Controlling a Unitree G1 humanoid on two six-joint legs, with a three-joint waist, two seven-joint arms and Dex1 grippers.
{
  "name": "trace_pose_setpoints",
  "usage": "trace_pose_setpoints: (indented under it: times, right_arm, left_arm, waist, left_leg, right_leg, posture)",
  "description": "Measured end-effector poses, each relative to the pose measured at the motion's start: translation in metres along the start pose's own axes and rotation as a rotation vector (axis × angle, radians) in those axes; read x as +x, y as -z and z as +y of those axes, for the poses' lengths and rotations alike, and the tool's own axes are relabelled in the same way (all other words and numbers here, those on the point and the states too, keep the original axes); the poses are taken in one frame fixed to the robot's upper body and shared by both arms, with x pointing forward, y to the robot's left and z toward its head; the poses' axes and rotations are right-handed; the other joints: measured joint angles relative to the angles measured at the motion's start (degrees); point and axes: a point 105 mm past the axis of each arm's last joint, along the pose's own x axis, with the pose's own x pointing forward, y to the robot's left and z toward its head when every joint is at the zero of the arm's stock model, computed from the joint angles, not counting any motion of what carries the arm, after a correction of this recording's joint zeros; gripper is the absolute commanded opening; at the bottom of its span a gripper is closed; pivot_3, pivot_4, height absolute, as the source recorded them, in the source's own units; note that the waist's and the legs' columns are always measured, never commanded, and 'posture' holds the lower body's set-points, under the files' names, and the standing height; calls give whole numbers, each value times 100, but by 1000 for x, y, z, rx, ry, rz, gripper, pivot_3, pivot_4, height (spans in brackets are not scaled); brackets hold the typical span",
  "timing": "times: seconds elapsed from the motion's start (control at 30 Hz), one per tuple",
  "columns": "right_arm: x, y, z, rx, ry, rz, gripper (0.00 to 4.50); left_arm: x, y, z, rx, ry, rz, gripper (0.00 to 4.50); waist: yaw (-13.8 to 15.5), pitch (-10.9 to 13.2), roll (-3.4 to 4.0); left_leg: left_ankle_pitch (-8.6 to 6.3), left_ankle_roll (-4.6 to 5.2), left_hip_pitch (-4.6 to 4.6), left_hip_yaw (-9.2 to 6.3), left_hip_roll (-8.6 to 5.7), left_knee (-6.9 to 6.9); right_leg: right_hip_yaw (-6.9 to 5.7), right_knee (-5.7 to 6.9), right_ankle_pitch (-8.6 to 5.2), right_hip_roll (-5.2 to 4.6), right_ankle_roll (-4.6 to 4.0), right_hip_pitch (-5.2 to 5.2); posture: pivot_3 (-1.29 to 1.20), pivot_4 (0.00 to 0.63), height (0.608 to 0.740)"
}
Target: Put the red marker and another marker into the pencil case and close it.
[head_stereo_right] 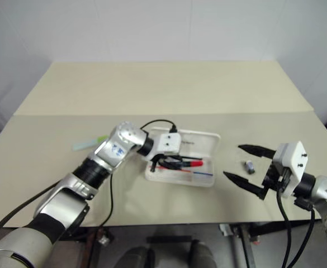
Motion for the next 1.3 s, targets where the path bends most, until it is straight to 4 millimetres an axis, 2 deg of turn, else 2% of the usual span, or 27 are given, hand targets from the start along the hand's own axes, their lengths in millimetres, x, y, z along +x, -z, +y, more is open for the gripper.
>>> trace_pose_setpoints:
  times: [0.17,0.27,0.37,0.47,0.53,0.63,0.7,0.9,1.07,1.3]
  right_arm:
    - [3,1,1,5,-9,-4,4500]
    - [3,0,1,4,-9,-6,4500]
    - [5,-2,1,-4,-14,-15,4500]
    - [10,-4,1,-6,-31,-23,4500]
    - [12,-2,1,2,-46,-25,4500]
    - [18,-4,-1,4,-71,-38,4500]
    - [21,-4,-3,7,-87,-43,4500]
    - [39,-15,-6,-12,-152,-95,4500]
    - [53,-24,-6,-24,-193,-146,4500]
    - [67,-41,-6,-50,-231,-200,4500]
  left_arm:
    - [-2,1,3,9,-31,3,4155]
    - [-4,-2,4,5,-34,-19,4155]
    - [-9,-13,0,7,-16,-75,4155]
    - [-18,-26,-11,6,17,-151,4155]
    - [-27,-26,-20,2,44,-170,4155]
    - [-51,-6,-36,-61,50,-128,4155]
    - [-66,11,-42,-120,29,-75,4491]
    - [-127,55,-52,-293,-133,85,4497]
    - [-177,82,-44,-348,-287,165,4497]
    - [-217,110,-20,-367,-371,255,4497]
  waist:
    - [1,0,0]
    - [1,0,0]
    - [-1,0,0]
    - [-22,0,0]
    - [-42,0,1]
    - [-91,0,1]
    - [-93,0,1]
    - [-122,1,0]
    - [-106,0,0]
    - [-56,1,-1]
  left_leg:
    - [0,1,-2,0,1,0]
    - [0,1,-3,0,1,0]
    - [0,1,-3,0,3,0]
    - [0,1,-1,0,5,0]
    - [0,-2,3,2,6,0]
    - [4,-8,12,2,14,-1]
    - [6,-12,14,-1,16,0]
    - [7,-14,15,-5,26,0]
    - [7,-14,12,-5,24,-1]
    - [6,-14,4,6,3,-2]
  right_leg:
    - [0,0,1,-1,1,0]
    - [0,0,0,-1,1,0]
    - [0,0,1,-1,1,0]
    - [1,3,0,0,0,0]
    - [3,7,0,5,-2,0]
    - [6,10,-2,8,-9,0]
    - [6,5,-2,7,-14,0]
    - [5,7,1,7,-20,-1]
    - [2,14,2,4,-19,-1]
    - [-3,21,2,9,-19,-7]
  posture:
    - [0,150,740]
    - [0,150,740]
    - [0,150,740]
    - [0,150,740]
    - [0,150,740]
    - [0,150,740]
    - [0,150,740]
    - [0,150,740]
    - [0,150,740]
    - [0,150,740]
